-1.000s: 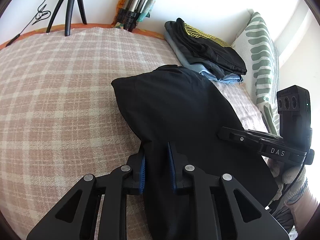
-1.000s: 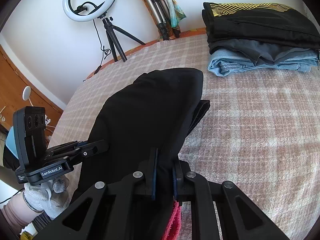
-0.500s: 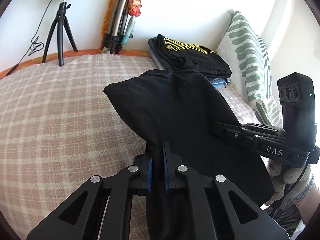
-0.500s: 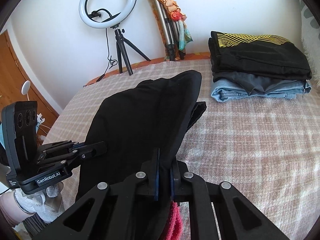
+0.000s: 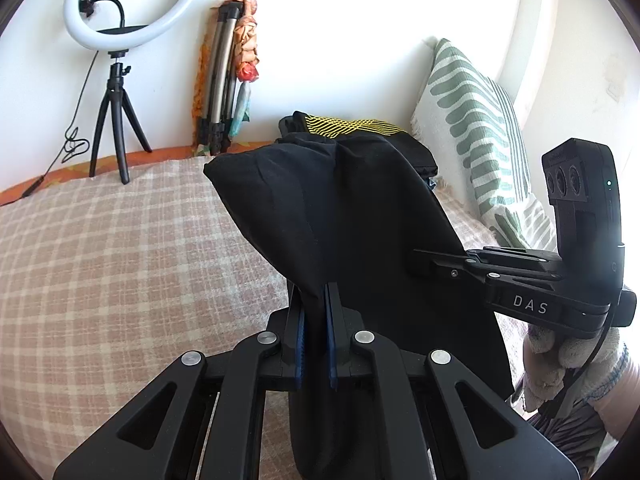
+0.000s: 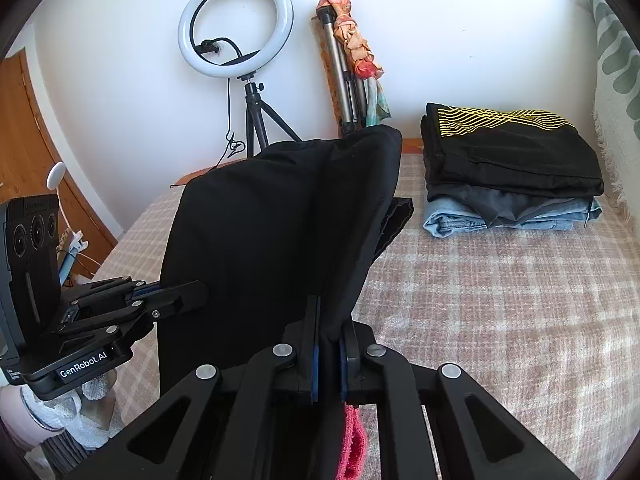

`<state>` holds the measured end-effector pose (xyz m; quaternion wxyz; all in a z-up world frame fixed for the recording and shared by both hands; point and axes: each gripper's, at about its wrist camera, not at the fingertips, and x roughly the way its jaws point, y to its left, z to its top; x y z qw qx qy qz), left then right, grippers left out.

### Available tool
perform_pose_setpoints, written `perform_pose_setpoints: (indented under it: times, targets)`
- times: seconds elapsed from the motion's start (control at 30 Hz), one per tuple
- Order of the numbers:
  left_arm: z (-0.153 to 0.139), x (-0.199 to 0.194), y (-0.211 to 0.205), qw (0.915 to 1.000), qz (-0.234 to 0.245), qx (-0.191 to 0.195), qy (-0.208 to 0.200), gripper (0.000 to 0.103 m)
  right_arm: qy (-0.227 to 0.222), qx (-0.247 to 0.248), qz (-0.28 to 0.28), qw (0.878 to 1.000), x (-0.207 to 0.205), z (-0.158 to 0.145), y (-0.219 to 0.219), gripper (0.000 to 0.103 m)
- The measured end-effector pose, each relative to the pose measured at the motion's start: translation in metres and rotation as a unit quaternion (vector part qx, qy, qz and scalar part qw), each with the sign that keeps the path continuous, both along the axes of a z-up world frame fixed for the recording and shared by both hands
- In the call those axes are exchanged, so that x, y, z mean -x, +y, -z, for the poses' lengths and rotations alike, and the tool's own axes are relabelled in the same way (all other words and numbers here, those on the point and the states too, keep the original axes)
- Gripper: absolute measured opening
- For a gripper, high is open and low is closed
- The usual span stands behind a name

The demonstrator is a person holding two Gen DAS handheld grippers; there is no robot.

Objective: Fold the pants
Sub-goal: 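Lift the bundle with both grippers and carry it onto the clothes stack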

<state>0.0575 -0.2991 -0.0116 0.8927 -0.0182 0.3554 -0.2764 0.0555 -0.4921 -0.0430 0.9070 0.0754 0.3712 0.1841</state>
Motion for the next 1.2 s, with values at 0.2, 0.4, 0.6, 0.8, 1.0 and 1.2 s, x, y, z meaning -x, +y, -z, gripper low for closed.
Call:
perform_pose_setpoints:
  times: [0.2,0.4,0.6,0.8,1.0,1.2]
  targets:
    - [-0.016,-0.001,0.001,0.9998,0.0,0.011,-0.018,0.007,-0.029,0.021,0.015,0.999,0.005,-0.02,0.006,0.005]
    - [-0.037,-0.008,-0.012,0.9991,0.009,0.01,-0.039,0.007,-0.061,0.044,0.035,0.997,0.008,-0.039,0.004,0.005]
    - [-0.052,-0.015,-0.029,0.9984,0.019,0.007,-0.054,0.007,-0.085,0.063,0.05,0.993,0.009,-0.052,-0.012,0.005]
    - [-0.06,-0.02,-0.053,0.9972,0.031,0.002,-0.068,0.007,-0.095,0.062,0.065,0.991,0.007,-0.058,-0.034,0.005]
    - [-0.059,-0.032,-0.078,0.997,0.042,0.005,-0.065,0.007,-0.1,0.063,0.072,0.99,0.0,-0.06,-0.054,0.005]
    - [-0.06,-0.051,-0.098,0.9966,0.048,0.016,-0.065,0.007,-0.105,0.069,0.08,0.989,-0.02,-0.067,-0.074,0.004]
